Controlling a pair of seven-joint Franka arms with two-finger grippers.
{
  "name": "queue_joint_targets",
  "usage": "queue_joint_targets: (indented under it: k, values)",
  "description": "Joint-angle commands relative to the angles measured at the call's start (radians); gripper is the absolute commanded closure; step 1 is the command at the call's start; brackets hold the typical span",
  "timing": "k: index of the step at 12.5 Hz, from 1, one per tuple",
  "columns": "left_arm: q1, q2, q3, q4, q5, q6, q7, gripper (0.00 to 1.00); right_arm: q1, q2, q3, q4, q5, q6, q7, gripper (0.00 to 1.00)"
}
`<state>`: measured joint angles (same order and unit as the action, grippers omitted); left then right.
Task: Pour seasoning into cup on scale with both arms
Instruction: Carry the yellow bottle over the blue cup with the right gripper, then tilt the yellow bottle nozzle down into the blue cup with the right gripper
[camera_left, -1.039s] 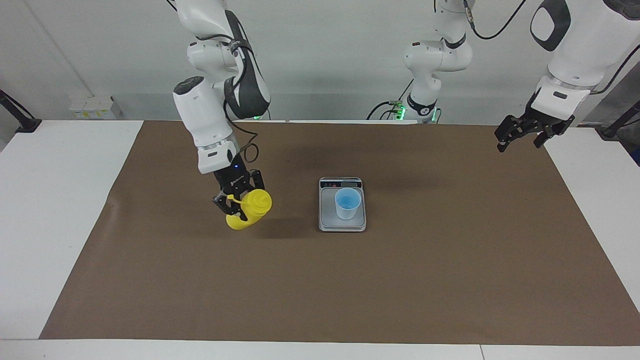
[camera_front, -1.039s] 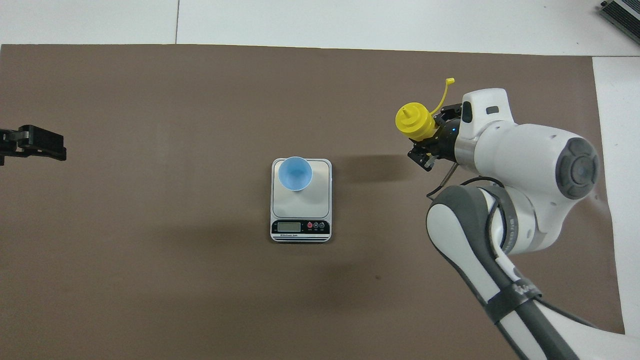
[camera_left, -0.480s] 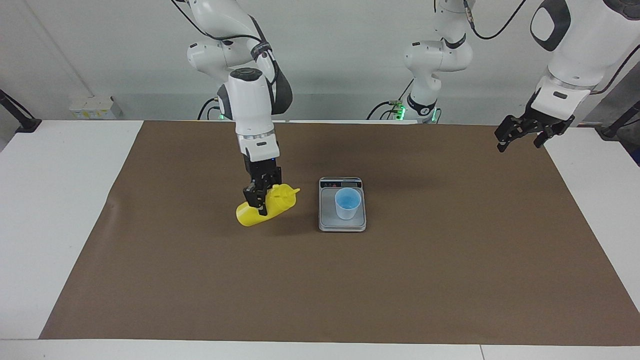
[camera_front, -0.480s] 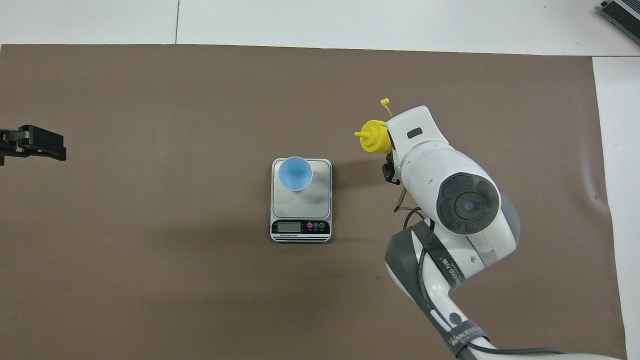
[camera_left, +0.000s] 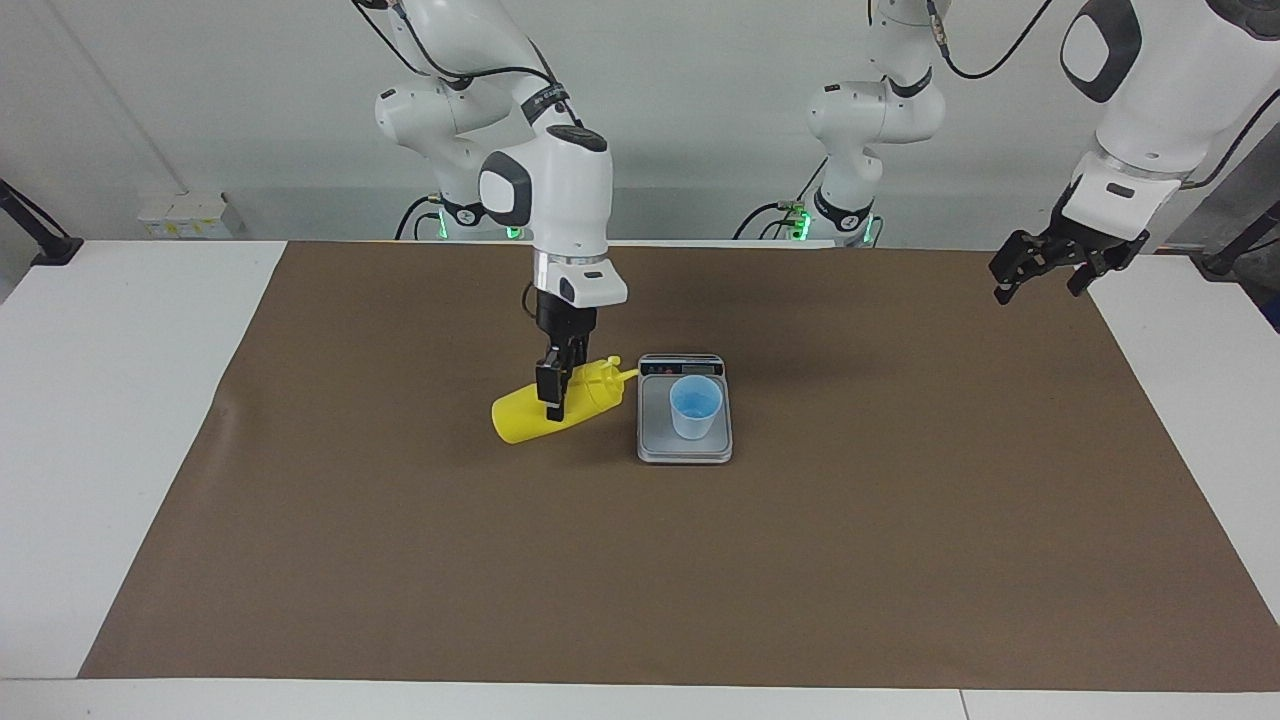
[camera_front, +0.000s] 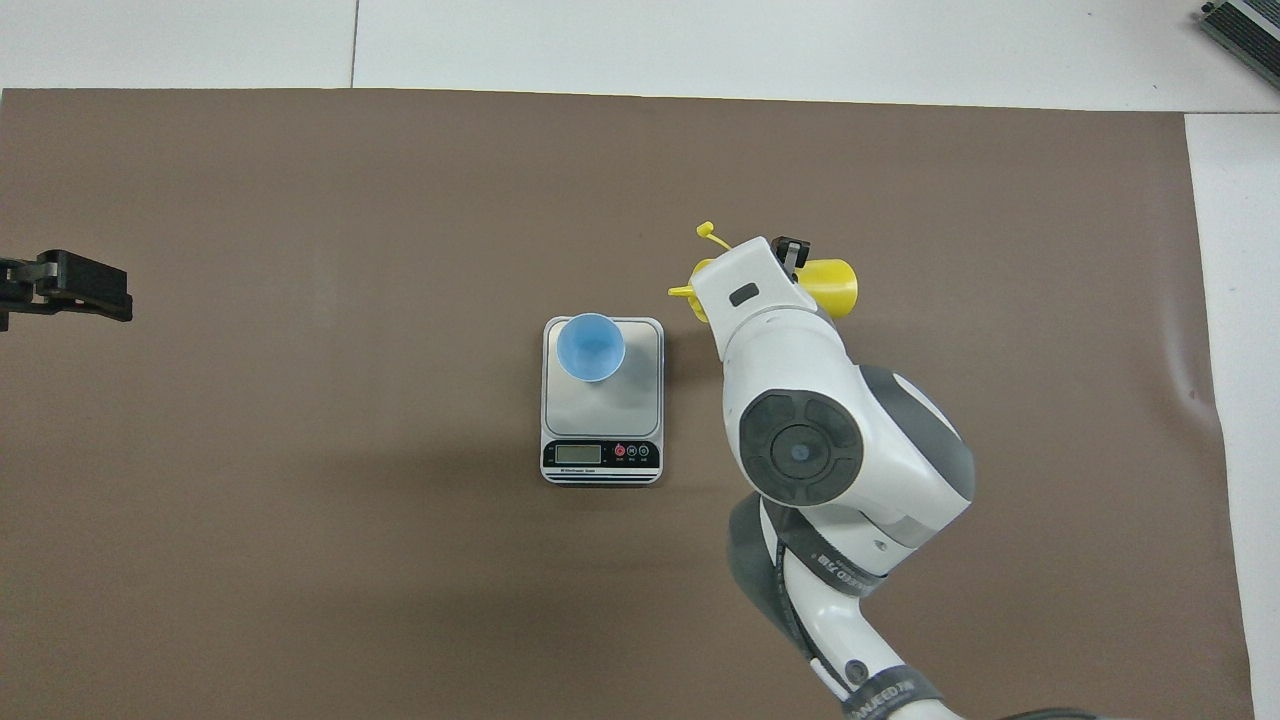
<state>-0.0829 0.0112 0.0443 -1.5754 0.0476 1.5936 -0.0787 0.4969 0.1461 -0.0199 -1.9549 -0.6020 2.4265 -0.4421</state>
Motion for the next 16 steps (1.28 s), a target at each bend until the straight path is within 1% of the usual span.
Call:
queue_joint_targets:
  k: [1,3,6,7,8,9,10,12,13,14,16]
  values:
    - [0.012,-0.017,-0.006,-0.011,0.000,-0.014,0.005,0.00,0.053,0.018,0.000,0.033,-0.106,-0.062,0.142,0.61]
    - [0.012,-0.017,-0.006,-0.009,0.000,-0.014,0.005,0.00,0.071,0.035,0.000,0.044,-0.224,-0.086,0.218,0.61]
    - [0.012,-0.017,-0.006,-0.011,0.000,-0.015,0.005,0.00,0.120,0.059,0.000,0.044,-0.309,-0.115,0.235,0.62]
    - [0.012,-0.017,-0.006,-0.011,0.000,-0.014,0.005,0.00,0.130,0.067,0.000,0.050,-0.347,-0.125,0.235,0.63]
    - [0.012,-0.017,-0.006,-0.011,0.000,-0.014,0.005,0.00,0.159,0.084,0.000,0.069,-0.393,-0.171,0.238,0.67]
    - [0.012,-0.017,-0.006,-0.011,0.000,-0.014,0.005,0.00,0.182,0.090,0.000,0.077,-0.463,-0.217,0.299,0.69]
    - [0.012,-0.017,-0.006,-0.011,0.000,-0.014,0.005,0.00,0.186,0.092,0.001,0.077,-0.501,-0.227,0.348,0.70]
    - [0.012,-0.017,-0.006,-0.011,0.000,-0.014,0.005,0.00,0.199,0.102,0.003,0.076,-0.560,-0.248,0.379,0.70]
    - [0.012,-0.017,-0.006,-0.011,0.000,-0.014,0.005,0.00,0.231,0.101,0.001,0.062,-0.650,-0.277,0.446,0.71]
    - [0.012,-0.017,-0.006,-0.011,0.000,-0.014,0.005,0.00,0.242,0.099,0.003,0.048,-0.752,-0.315,0.542,0.71]
    - [0.012,-0.017,-0.006,-0.011,0.000,-0.015,0.005,0.00,0.282,0.116,0.003,0.018,-0.876,-0.355,0.687,0.71]
